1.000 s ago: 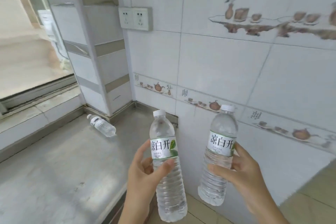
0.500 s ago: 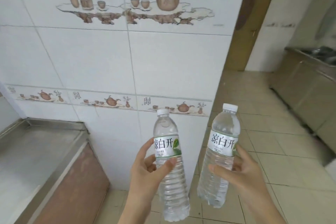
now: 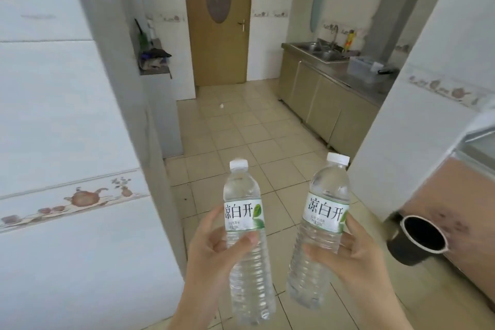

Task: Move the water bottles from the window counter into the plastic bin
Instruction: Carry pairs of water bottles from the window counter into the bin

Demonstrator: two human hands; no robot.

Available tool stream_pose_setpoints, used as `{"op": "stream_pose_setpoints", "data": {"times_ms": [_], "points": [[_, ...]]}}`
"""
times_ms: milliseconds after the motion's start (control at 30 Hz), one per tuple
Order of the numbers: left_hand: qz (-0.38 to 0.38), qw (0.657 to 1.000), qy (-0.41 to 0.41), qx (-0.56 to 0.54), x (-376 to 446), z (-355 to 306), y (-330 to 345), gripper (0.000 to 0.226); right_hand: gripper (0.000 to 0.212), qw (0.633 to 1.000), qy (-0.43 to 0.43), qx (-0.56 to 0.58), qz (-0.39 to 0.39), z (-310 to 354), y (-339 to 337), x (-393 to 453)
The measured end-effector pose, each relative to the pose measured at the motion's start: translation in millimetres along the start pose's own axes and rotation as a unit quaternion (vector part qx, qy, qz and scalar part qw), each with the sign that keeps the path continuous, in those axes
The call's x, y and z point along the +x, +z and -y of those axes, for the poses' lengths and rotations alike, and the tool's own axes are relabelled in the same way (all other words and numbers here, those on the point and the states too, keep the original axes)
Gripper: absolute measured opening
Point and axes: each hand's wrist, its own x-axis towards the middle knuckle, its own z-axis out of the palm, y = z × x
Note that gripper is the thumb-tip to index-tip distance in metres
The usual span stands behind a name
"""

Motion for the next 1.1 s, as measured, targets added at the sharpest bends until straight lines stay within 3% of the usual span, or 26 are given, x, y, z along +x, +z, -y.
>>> {"op": "stream_pose_setpoints", "data": {"times_ms": [133,567,900,1100], "points": [[0.063,0.998,-0.002,0.025,65.7,2.5,44.7,0.083,0.064,0.998,-0.004,-0.002,-0.058,-6.7,-23.0,49.3],[0.221,0.975,-0.009,-0.028,300.0,-19.2,164.2,0.084,0.069,0.985,-0.001,-0.018,-0.174,7.5,-58.6,247.0],[0.235,0.972,-0.012,-0.004,462.4,-16.1,252.0,0.083,0.081,0.982,0.015,0.005,-0.189,-15.4,-100.7,419.0],[0.233,0.972,-0.006,0.013,587.2,-13.6,330.7,0.084,0.076,0.98,0.006,0.024,-0.199,-24.7,-141.9,562.5]]}}
